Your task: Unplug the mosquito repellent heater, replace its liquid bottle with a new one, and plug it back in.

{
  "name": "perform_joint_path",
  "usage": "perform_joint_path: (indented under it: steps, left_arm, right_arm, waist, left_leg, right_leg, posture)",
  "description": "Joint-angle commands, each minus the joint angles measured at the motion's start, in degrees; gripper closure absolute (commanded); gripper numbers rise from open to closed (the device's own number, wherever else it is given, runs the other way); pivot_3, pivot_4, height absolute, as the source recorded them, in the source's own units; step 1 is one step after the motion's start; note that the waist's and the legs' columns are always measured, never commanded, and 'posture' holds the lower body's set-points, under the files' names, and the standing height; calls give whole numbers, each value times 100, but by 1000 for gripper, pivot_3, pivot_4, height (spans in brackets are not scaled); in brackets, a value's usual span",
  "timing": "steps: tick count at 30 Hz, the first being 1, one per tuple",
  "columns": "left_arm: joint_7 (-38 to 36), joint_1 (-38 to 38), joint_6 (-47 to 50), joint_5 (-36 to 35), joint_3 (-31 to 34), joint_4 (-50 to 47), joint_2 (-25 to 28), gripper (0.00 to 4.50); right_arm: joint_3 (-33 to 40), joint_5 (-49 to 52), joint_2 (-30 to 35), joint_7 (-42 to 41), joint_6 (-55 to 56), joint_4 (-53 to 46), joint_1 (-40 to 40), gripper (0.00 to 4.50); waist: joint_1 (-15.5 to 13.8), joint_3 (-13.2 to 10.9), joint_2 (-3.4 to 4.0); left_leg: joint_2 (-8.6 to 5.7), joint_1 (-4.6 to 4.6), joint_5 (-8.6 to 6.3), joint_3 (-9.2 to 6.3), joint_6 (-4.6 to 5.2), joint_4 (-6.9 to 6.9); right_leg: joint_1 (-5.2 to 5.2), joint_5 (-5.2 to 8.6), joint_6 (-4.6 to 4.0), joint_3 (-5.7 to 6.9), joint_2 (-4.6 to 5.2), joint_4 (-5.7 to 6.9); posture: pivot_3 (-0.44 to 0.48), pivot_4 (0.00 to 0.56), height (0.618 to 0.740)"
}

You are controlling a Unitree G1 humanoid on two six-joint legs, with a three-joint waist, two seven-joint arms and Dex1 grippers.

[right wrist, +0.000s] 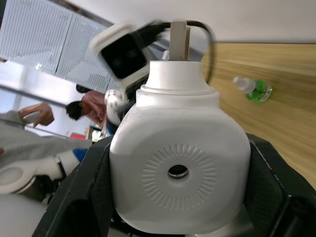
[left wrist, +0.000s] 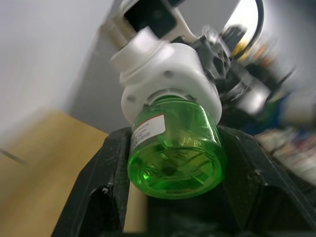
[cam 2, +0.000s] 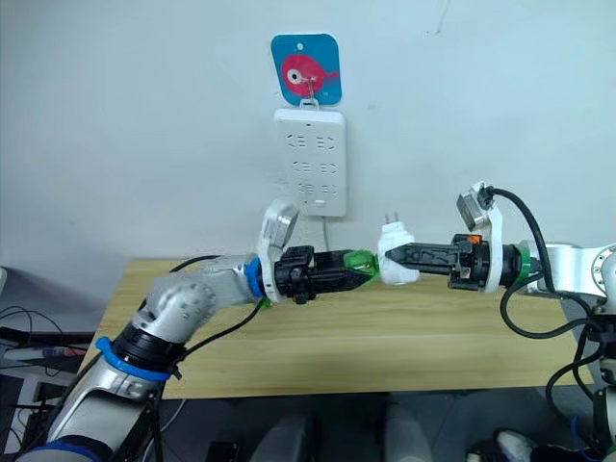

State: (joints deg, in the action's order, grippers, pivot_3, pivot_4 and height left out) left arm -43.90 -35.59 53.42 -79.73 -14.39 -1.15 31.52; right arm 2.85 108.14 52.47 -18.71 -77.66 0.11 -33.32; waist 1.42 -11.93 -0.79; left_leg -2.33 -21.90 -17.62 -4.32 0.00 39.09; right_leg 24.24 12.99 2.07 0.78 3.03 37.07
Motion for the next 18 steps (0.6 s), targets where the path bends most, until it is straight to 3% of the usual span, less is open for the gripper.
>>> perform_joint_path:
  steps: [1,13,15,18]
  left_arm:
    - [243,51,957,-780,457,143,5,2235]
    - [-415,542,1450,362,1007,225,193,2235]
    - [-493,600,1481,474,1088,161,216,2235]
    - [-596,723,1482,681,1165,35,241,2235]
  right_arm:
    - [-66,264,87,-24,-9,-225,-72,1516]
    - [164,-219,732,-541,-199,295,37,1516]
    - [93,-1027,819,-643,-115,398,153,1516]
    - [-567,-3185,948,-606,621,301,399,1516]
  waist:
    - [26,0,0]
    - [19,0,0]
    - [8,0,0]
    - [3,0,0]
  left_leg:
    - [0,1,0,1,-1,0]
    - [-3,3,3,21,-5,-1]
    - [-3,2,3,20,-5,-1]
    - [-4,1,2,20,-4,-1]
  right_leg:
    - [0,0,0,-1,-1,0]
    - [0,1,-3,-17,2,-9]
    - [0,1,-3,-17,4,-10]
    - [0,1,-3,-17,6,-10]
  posture:
    - [-10,210,740]
    - [-9,214,740]
    - [-2,215,740]
    - [3,216,740]
